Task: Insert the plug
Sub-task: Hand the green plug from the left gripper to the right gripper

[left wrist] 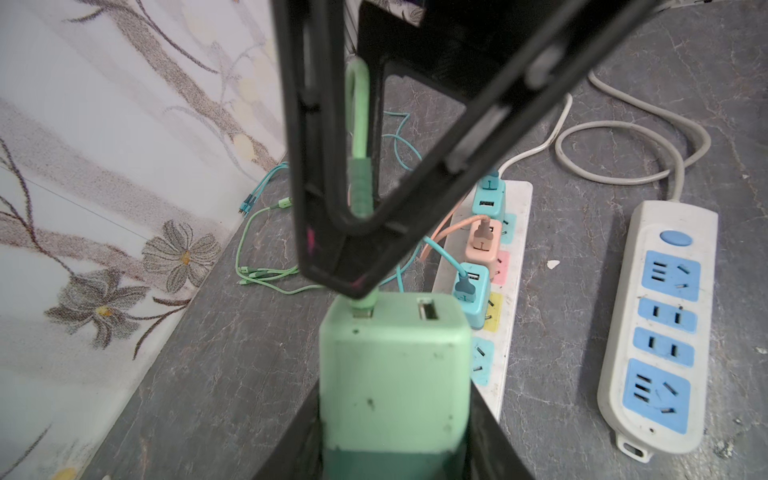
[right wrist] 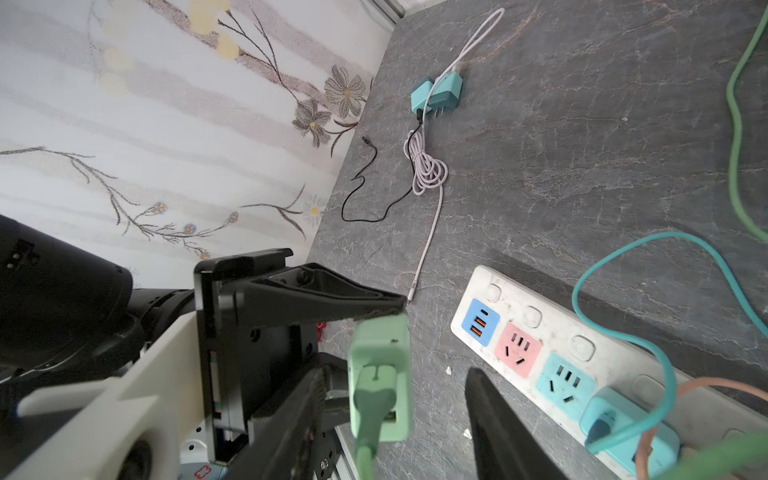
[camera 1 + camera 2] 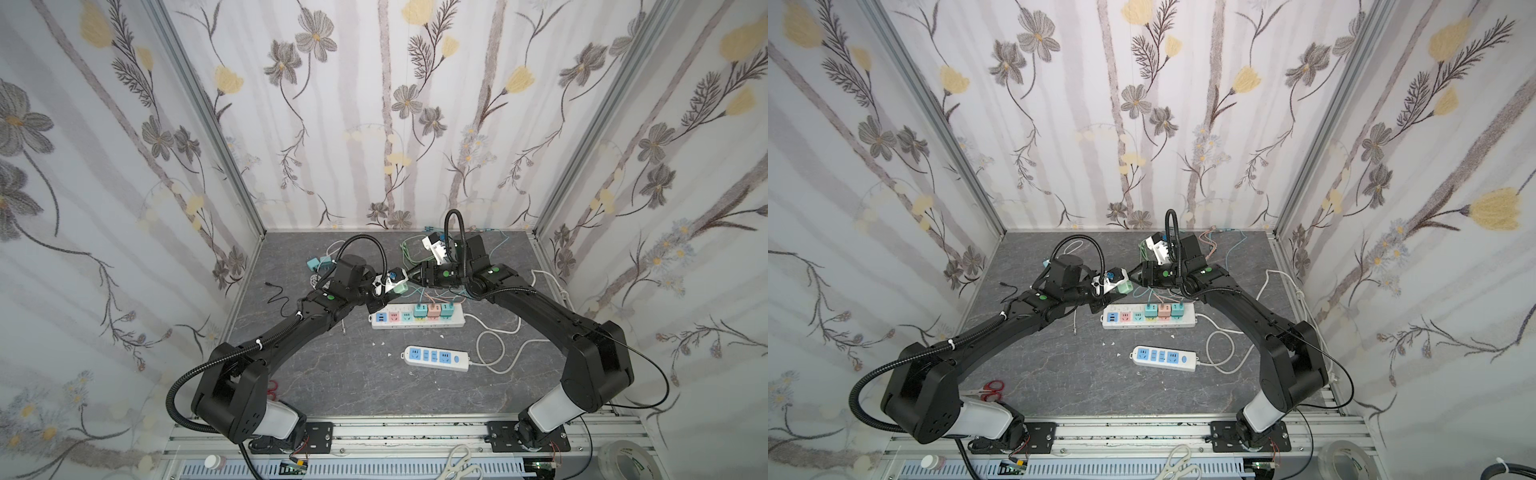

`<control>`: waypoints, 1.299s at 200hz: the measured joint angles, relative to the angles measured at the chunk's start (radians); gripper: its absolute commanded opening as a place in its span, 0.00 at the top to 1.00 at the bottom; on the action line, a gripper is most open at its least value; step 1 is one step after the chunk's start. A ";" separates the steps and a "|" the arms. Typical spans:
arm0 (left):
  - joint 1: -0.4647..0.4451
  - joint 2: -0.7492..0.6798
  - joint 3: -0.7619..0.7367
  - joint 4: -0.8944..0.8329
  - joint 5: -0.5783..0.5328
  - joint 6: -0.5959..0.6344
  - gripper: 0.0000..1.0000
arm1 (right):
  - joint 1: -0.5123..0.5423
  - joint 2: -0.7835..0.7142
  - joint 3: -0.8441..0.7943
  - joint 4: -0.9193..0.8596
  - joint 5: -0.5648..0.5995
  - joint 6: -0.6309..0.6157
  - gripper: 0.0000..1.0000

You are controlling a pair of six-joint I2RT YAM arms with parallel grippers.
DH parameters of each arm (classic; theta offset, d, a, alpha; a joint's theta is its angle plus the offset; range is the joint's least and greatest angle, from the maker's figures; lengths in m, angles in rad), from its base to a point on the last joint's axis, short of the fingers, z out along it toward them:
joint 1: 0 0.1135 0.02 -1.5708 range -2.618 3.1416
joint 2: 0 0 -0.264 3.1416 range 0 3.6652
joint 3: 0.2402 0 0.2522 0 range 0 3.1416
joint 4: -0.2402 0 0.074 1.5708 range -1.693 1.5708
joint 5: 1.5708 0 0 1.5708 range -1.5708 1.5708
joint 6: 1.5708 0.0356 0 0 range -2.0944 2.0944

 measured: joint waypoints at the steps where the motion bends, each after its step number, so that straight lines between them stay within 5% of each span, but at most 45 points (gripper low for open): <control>1: 0.000 0.000 0.000 0.000 0.000 0.000 1.00 | 0.000 0.001 0.001 -0.002 -0.001 -0.001 0.45; 34: 0.000 -0.006 0.000 0.000 0.000 0.023 1.00 | 0.014 0.045 0.067 -0.082 -0.041 -0.060 0.48; 117: 0.000 -0.007 0.000 -0.002 -0.001 0.044 1.00 | 0.027 0.109 0.148 -0.181 -0.087 -0.130 0.73; 153: 0.000 -0.009 0.000 -0.016 -0.009 0.048 0.96 | 0.028 0.121 0.165 -0.212 -0.089 -0.153 1.00; 193: -0.001 -0.014 -0.008 0.008 -0.051 0.021 0.39 | 0.028 0.145 0.213 -0.246 -0.085 -0.190 1.00; 212: 0.000 -0.039 -0.049 0.083 -0.120 -0.027 0.01 | 0.030 0.151 0.234 -0.275 -0.085 -0.217 1.00; 260: 0.002 -0.117 -0.132 0.183 -0.284 -0.135 0.00 | 0.029 0.170 0.316 -0.332 -0.056 -0.314 1.00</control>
